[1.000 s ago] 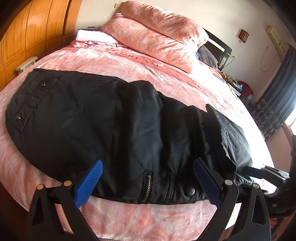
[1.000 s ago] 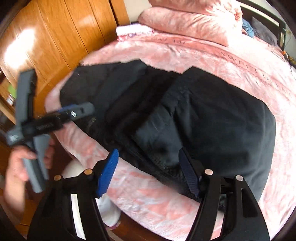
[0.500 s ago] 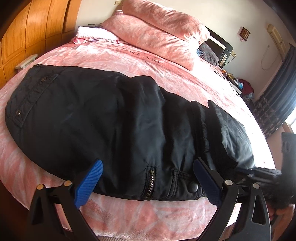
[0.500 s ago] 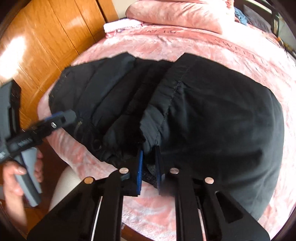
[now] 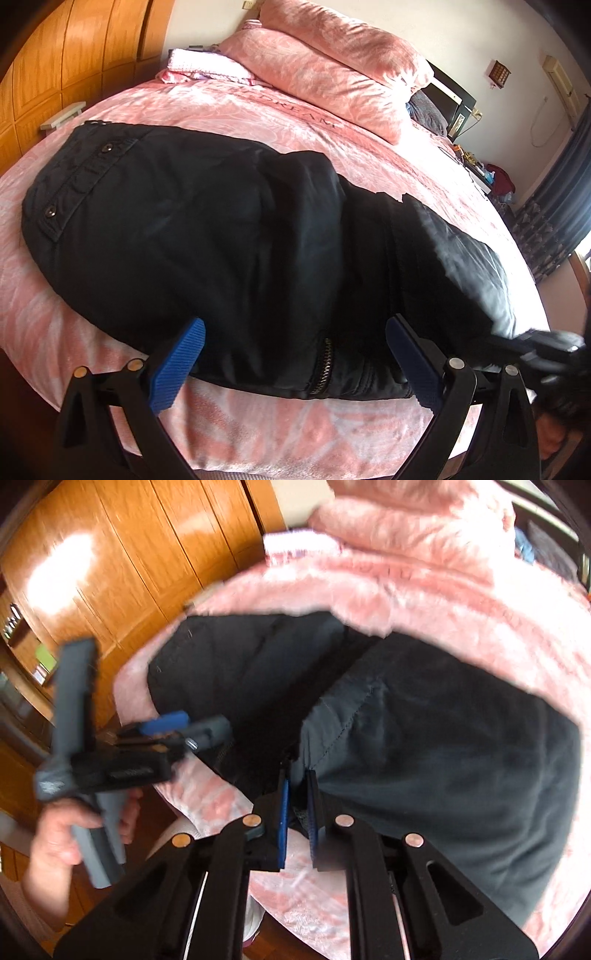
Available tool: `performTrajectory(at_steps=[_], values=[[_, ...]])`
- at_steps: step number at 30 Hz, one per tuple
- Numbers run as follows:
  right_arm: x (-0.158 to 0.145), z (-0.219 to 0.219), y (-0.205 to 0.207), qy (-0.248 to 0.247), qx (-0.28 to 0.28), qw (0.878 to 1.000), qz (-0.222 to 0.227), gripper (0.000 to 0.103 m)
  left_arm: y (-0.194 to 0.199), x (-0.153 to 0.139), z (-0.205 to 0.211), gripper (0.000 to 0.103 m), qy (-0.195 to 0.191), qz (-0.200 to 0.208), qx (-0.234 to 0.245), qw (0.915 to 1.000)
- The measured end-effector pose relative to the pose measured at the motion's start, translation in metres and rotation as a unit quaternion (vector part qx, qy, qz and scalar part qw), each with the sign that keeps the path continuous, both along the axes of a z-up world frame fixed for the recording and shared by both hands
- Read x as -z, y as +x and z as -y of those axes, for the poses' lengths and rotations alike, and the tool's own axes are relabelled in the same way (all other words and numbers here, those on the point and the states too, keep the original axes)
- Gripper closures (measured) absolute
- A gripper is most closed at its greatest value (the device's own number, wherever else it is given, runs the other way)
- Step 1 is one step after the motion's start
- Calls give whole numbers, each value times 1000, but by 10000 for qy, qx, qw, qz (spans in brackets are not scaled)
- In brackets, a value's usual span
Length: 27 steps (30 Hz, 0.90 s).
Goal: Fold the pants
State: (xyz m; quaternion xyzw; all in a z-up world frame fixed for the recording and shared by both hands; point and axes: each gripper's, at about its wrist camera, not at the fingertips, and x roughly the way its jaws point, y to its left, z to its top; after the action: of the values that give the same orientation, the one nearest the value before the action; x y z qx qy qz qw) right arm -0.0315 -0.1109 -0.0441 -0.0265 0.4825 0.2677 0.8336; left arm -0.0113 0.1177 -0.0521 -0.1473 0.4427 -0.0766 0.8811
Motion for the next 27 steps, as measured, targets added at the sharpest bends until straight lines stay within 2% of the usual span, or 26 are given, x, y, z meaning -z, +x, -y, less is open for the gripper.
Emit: performTrajectory(at_steps=[3,4,5,6,10,13,16,19,22,24,26,27], values=[[18,-2,3,-103,0,9998,-181,87,-1,1,-3,4,14,-50,-3,10000],[19,-2,1,-71,10,9997,-217,81,-1,1,-3,4,29,-65,6,10000],[19,-1,0,-4,-40,9996,-279,67,-1,1,-4,4,44,-83,17,10000],[17,0,-3,95,-74,9994,-310,63,0,2,-4,4,55,-100,20,9999],[3,19,-11,446,-2,9984,-348,62,1,0,-6,4,-42,-159,17,9999],[-13,57,-17,696,452,9963,-230,62,2,-7,2,4,-140,-83,124,9998],[-23,93,-21,506,1078,9929,-28,62,3,-20,27,4,-57,85,427,9990],[-23,139,-24,114,1793,9837,20,61,7,-30,57,4,0,253,799,9965],[-12,179,-26,130,2256,9739,-184,50,14,-32,88,4,184,269,1102,9934],[0,206,-30,388,2415,9688,-388,44,17,-28,104,4,306,259,1290,9908],[16,227,-30,813,2401,9646,-727,36,21,-19,120,4,650,133,1408,9878],[23,234,-28,1004,2370,9625,-860,34,23,-12,127,4,943,64,1446,9850]])
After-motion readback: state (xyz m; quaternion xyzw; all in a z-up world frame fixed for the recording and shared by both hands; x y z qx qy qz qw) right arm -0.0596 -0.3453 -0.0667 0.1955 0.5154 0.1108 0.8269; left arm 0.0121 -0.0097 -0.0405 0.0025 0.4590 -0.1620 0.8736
